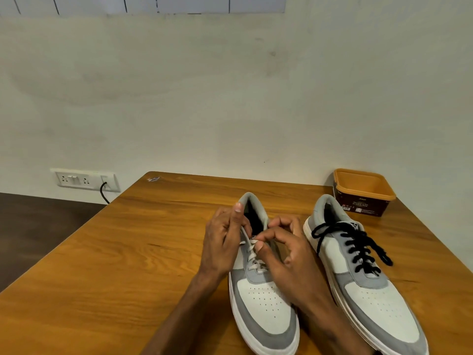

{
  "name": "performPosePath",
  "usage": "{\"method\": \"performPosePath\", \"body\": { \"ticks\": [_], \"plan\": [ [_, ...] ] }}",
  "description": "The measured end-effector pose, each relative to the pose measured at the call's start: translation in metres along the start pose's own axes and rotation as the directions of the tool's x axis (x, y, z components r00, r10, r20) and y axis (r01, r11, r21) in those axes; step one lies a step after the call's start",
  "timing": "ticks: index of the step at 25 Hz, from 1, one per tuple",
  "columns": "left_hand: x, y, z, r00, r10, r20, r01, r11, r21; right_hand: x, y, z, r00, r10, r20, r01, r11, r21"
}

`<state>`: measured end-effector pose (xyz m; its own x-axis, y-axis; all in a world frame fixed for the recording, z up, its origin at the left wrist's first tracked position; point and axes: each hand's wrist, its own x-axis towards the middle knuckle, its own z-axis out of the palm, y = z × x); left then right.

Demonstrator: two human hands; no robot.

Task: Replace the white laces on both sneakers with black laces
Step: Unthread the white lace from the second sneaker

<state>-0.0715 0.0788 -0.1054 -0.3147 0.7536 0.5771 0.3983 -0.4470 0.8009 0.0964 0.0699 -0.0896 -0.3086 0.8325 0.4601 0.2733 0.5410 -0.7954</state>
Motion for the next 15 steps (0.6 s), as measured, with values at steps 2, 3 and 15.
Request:
{"method": "performPosePath", "body": {
  "ticks": [2,3,15],
  "plan": [
    [-0.001,0.000,0.004,1.000,-0.014,0.015,0.014,1.000,-0.010,0.004,0.000,-0.005,0.996,0.083,0.037,-0.087,0.987,0.137],
    [-0.002,0.000,0.005,1.000,-0.018,0.017,0.018,1.000,-0.010,0.006,0.001,-0.007,0.988,0.140,0.069,-0.152,0.964,0.220],
    [-0.003,-0.002,0.005,1.000,-0.026,0.013,0.026,0.999,-0.025,0.004,0.005,-0.015,0.997,0.072,-0.025,-0.065,0.973,0.222]
  ]
}}
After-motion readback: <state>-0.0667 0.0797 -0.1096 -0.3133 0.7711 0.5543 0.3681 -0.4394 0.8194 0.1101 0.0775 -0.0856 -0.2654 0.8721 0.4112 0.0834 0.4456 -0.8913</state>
